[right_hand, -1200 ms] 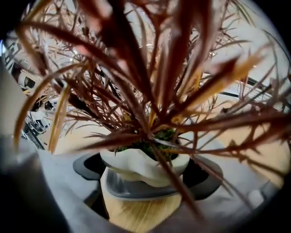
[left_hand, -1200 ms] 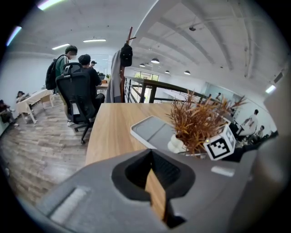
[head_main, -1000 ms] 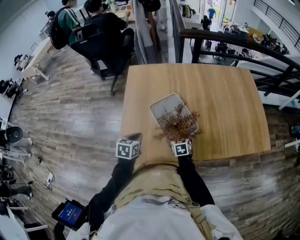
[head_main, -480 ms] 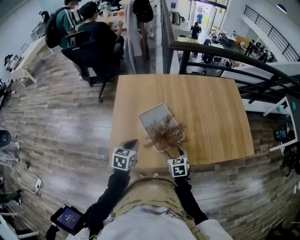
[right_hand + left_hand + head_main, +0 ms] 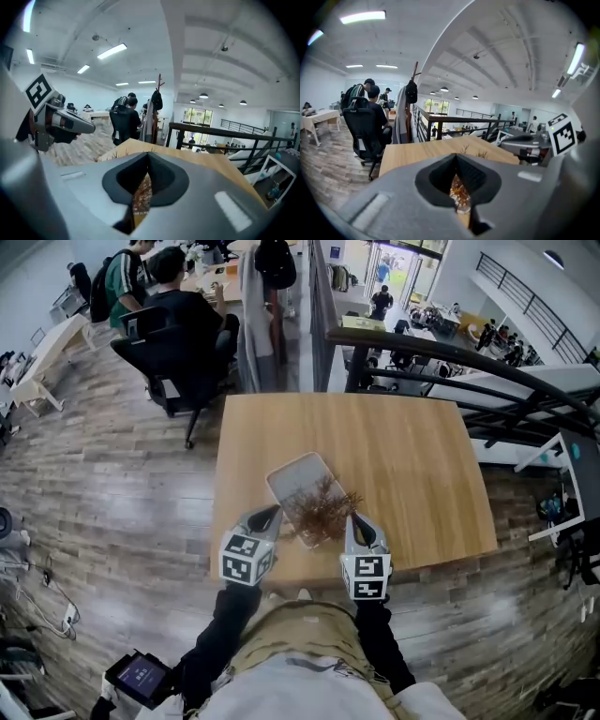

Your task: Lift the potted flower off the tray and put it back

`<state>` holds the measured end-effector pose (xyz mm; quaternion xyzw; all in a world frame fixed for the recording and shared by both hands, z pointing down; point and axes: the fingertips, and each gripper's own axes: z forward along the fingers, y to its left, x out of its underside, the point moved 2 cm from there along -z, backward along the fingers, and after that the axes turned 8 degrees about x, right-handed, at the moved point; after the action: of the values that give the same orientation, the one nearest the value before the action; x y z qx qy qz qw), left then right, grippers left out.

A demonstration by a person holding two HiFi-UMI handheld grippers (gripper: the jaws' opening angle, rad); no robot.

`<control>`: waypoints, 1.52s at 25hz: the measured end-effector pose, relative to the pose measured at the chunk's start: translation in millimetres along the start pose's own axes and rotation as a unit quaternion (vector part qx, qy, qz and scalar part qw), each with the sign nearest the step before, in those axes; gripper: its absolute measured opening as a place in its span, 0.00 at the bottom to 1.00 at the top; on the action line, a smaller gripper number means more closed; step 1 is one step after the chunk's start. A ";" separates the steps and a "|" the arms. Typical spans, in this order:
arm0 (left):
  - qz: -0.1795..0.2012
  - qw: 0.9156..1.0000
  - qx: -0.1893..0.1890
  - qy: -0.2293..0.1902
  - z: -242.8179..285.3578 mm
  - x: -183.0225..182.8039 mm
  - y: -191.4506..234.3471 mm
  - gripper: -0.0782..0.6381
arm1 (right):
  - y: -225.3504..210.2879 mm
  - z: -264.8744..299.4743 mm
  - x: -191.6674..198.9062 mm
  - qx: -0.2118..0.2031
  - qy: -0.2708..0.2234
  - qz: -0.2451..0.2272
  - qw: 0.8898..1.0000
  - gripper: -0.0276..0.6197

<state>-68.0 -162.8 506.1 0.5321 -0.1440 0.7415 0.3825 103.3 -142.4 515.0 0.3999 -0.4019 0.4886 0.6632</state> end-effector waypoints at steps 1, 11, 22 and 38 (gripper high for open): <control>0.001 1.000 0.000 -0.008 -1.4 -5.6 -0.8 0.11 | -1.3 -1.3 -13.7 -0.003 -0.015 -0.001 1.000 0.05; 0.039 0.996 0.012 -0.082 -14.2 -71.5 -15.9 0.11 | -2.5 -20.4 -123.3 -0.011 -0.130 -0.009 0.991 0.05; 0.056 0.991 0.020 -0.118 -21.4 -100.9 -2.5 0.11 | 21.8 -6.0 -148.4 -0.013 -0.151 -0.006 0.988 0.05; 0.065 0.990 0.030 -0.121 -2.9 -112.9 12.9 0.11 | 8.4 16.0 -155.9 0.013 -0.149 0.002 0.989 0.05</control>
<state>-63.3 -216.4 405.9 0.6182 -0.2014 0.6992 0.2973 61.8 -206.4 377.9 0.4759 -0.4909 0.4297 0.5897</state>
